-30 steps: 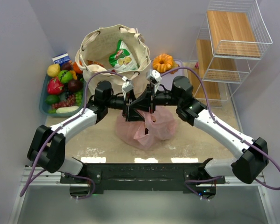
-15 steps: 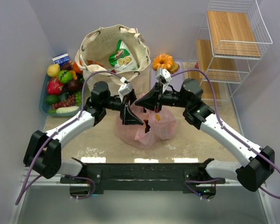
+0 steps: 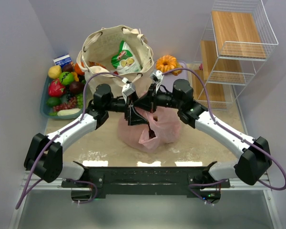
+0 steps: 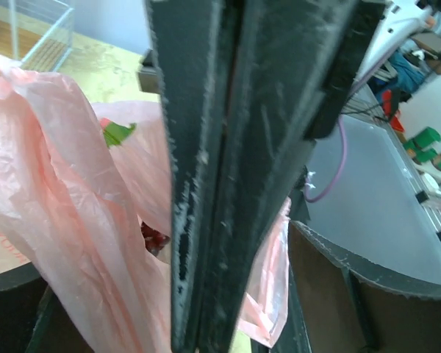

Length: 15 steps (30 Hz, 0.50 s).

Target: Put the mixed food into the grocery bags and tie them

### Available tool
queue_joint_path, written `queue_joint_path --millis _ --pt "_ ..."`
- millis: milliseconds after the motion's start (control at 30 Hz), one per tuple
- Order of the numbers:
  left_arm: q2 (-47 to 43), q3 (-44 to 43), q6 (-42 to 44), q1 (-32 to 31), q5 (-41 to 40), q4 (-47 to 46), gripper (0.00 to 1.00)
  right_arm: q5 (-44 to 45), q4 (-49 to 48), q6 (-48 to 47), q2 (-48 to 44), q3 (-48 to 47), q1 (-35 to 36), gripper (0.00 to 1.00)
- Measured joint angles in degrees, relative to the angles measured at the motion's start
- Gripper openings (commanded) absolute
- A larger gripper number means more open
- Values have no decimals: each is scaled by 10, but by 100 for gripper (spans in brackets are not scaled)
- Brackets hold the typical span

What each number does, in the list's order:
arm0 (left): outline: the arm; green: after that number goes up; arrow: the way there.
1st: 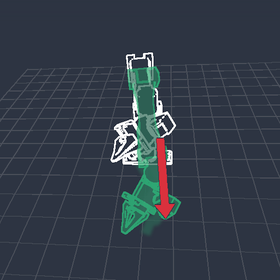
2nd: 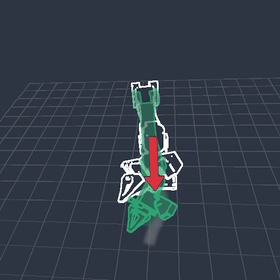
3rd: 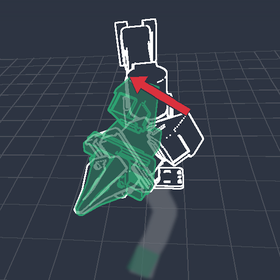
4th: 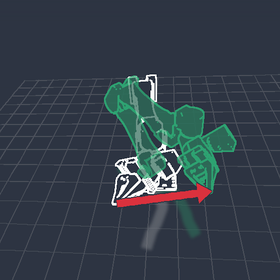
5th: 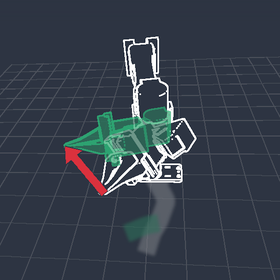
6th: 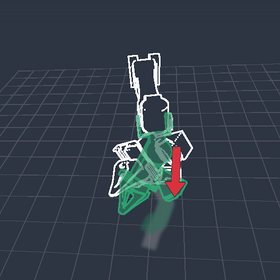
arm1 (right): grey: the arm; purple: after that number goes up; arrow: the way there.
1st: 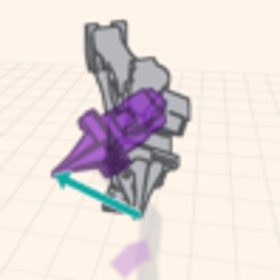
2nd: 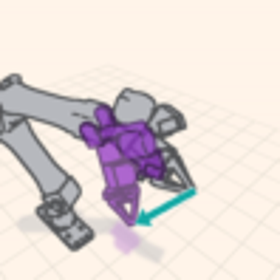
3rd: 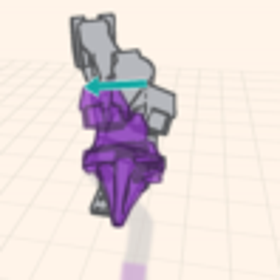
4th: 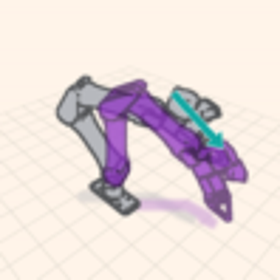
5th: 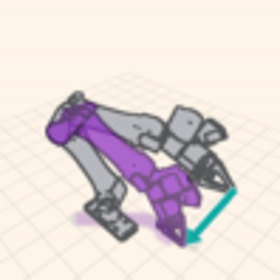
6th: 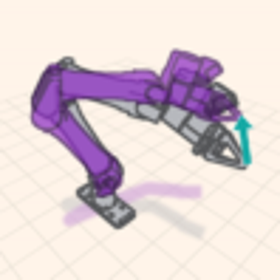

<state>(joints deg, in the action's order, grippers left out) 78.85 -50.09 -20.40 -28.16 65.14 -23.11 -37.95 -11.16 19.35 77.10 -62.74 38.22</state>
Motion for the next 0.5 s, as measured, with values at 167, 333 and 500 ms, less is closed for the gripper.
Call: queue_joint_path --millis 167,333,500 --pt "0 3 -3 0 -33 -5 90 57 -2 19 11 -2 12 0" --pt "0 25 -32 3 -55 -44 78 107 -6 30 30 -2 30 0" --pt "0 32 -54 4 -69 -58 47 143 -5 36 40 -2 37 0"
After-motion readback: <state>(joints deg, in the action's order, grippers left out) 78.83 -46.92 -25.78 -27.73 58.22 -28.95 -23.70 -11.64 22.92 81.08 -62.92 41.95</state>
